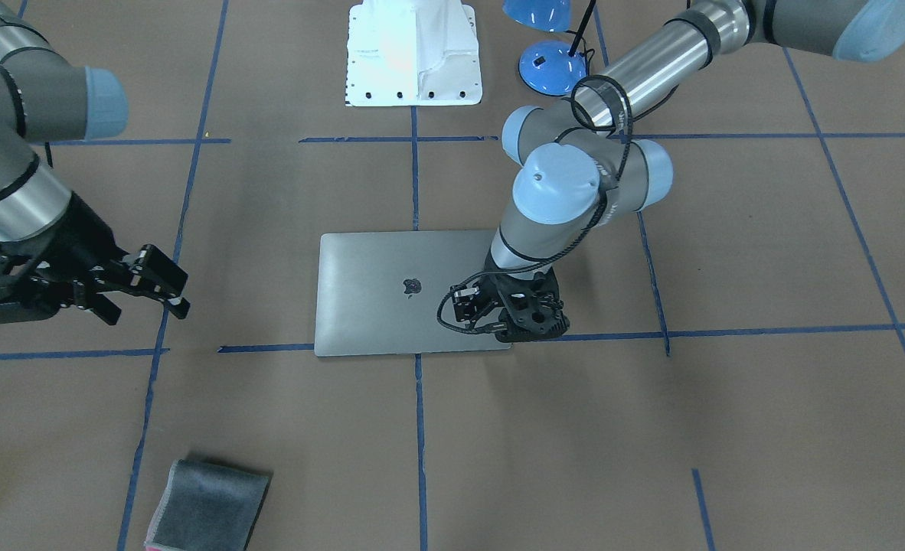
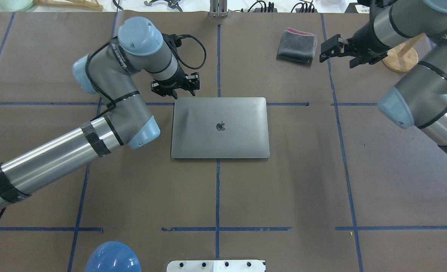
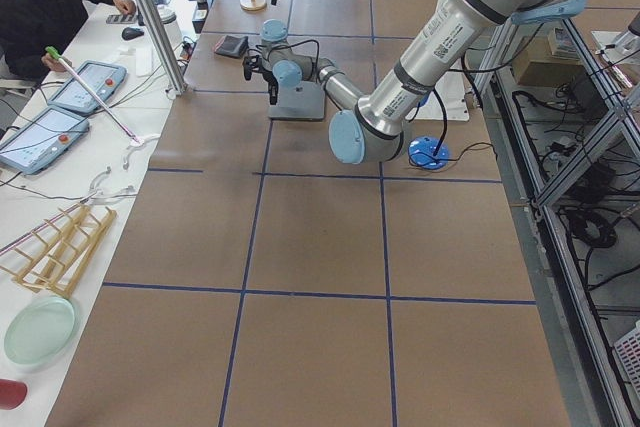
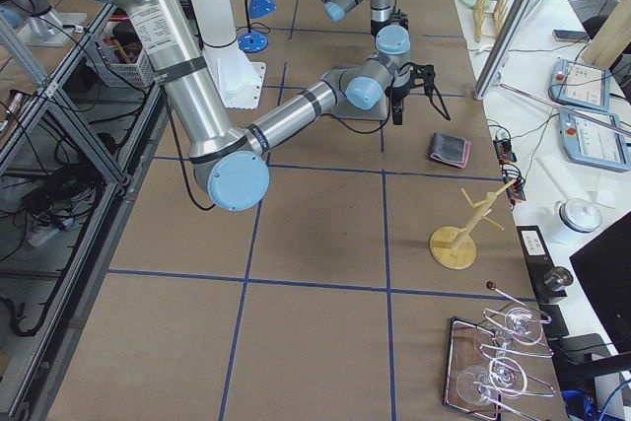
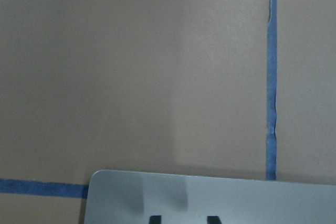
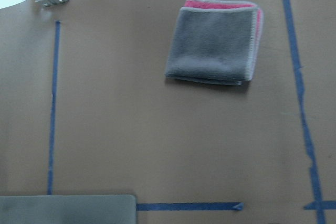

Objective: Close laptop

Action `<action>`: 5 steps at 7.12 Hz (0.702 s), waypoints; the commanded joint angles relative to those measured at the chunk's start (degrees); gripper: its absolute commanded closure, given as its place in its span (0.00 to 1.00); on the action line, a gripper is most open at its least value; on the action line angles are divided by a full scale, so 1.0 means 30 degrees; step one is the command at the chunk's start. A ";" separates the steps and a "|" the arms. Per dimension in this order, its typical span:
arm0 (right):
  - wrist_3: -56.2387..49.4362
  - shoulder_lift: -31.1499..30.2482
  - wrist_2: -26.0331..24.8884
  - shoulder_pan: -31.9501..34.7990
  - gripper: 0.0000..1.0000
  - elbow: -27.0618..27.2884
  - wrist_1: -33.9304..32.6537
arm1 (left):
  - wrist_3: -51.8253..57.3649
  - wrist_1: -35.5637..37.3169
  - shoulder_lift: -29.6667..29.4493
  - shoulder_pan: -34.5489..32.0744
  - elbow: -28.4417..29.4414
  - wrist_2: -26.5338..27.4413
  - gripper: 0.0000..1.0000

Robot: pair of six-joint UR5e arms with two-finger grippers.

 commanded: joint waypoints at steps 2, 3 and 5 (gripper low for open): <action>-0.6485 -0.6415 0.0293 0.1808 0.00 0.4237 -0.1506 | 0.4163 0.4187 0.4078 -0.3643 -0.5797 -0.3354 0.00; -0.8802 -0.8643 0.0322 0.2713 0.00 0.5004 -0.1510 | 0.6944 0.6473 0.5368 -0.4465 -0.7822 -0.3357 0.00; -1.5054 -0.9896 0.2390 0.6100 0.00 0.4694 -0.3807 | 1.1490 0.9010 0.7624 -0.6658 -0.9450 -0.3445 0.00</action>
